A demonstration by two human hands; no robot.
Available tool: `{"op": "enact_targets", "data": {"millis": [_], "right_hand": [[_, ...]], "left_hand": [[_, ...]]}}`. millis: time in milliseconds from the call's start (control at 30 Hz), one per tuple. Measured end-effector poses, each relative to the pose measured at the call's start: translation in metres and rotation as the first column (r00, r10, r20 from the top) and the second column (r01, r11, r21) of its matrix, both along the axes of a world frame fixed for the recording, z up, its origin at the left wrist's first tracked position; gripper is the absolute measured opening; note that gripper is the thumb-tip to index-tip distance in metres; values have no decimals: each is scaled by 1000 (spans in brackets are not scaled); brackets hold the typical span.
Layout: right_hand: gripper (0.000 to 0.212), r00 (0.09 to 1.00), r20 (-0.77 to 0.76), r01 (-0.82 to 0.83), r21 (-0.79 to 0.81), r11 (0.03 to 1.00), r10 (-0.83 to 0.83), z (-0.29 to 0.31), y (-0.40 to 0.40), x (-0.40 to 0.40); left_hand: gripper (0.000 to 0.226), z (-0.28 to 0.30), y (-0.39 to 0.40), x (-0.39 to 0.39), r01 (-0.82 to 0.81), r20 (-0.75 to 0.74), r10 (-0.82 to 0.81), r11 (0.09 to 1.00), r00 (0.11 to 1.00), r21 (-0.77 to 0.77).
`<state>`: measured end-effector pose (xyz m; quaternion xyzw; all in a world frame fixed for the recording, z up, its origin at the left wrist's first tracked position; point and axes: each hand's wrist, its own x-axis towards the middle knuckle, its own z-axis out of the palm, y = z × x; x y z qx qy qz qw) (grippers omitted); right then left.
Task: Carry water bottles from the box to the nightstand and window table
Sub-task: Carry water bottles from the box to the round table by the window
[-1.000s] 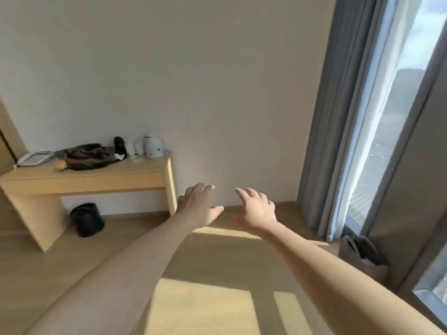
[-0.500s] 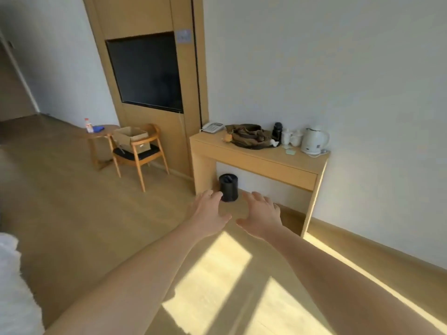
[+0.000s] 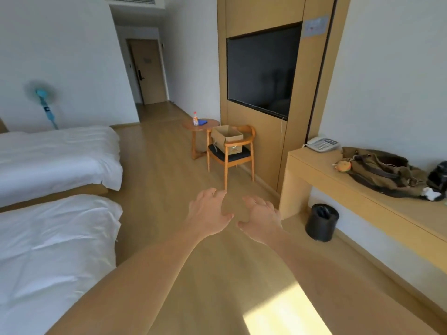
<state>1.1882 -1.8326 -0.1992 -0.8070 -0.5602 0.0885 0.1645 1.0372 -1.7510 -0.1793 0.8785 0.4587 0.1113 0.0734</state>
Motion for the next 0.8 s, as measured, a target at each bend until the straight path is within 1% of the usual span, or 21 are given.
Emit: {"op": "enact_targets", "data": {"millis": [133,300,433,567,633,800], "right_hand": [[82,999,-1,-51,-31,998,51,-14,95,2],[80,998,28,-53,-24,998,54,-31,221,8],[80,1000,-11,-7,-41,999,6,-30,319,13],[80,998,-39,40,-27,999,-41,-18,410,19],[81,997,-46,54,-47,997,-56,-18,449,23],[83,996,-58,65,-65,996,-69,-28,554,43]], "left_hand": [[75,-14,89,-4,-73,10,73,997,997,-21],[75,-34,219,-1,-96,33,97,995,995,-25],[75,-30,323,3,-65,21,67,996,998,-61],[71,-8,422,12,-24,27,25,999,999,-39],[70,-3,465,20,-17,36,19,999,999,-35],[72,-15,564,41,27,-17,-28,998,999,-55]]}}
